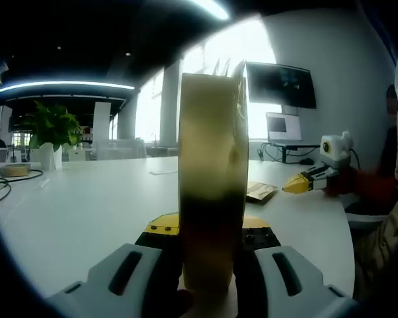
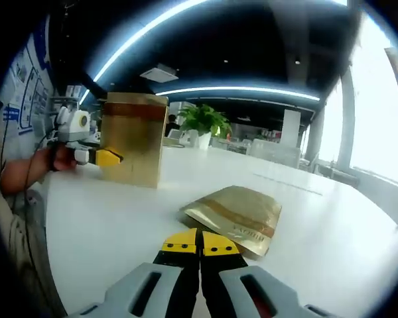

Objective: Extract single mask from mask box in order stack masks on table

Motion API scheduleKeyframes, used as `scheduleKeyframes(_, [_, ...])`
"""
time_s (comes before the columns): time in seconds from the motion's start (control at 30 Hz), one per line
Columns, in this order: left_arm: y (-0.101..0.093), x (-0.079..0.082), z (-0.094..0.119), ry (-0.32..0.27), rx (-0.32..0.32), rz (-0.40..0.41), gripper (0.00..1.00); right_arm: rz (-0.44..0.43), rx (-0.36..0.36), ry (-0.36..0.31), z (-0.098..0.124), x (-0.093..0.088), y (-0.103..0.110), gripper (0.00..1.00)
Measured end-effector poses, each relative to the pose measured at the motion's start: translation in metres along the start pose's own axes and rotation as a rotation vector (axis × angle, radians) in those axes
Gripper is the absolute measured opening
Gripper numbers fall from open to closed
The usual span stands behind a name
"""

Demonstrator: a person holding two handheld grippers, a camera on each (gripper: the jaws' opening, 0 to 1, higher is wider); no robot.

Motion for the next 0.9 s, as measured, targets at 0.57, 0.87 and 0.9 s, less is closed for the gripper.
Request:
scheduleKeyframes(0.57, [-0.0005, 0.0003, 0.0000, 0.000, 0.000, 0.000, 0.19, 0.039, -0.003, 0.011, -0.0016, -0.0003, 0.0032, 0.00])
scheduleKeyframes(0.87, [-0.0001, 0.0003, -0.0002, 0.000, 0.000, 0.000, 0.19, 0.049, 0.007, 0.000, -0.0018, 0.0010, 0.0032, 0.00])
scheduleKeyframes(0.9, [-0.0006, 0.0003, -0.0001, 0.000, 0.000, 0.000, 0.19, 0.053, 0.007, 0.001, -0.0021, 0.0012, 0.0033, 0.00])
Point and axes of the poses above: the point that each gripper's makers call its tool centre point, and the gripper's own axes: z roughly backward along the fingers, y roughly to its left, x roughly out of its top, the point moved 7 cm from there along z, roughly backward along the fingers, and after that the axes turned 5 degrees about y, right-handed, at the moved point
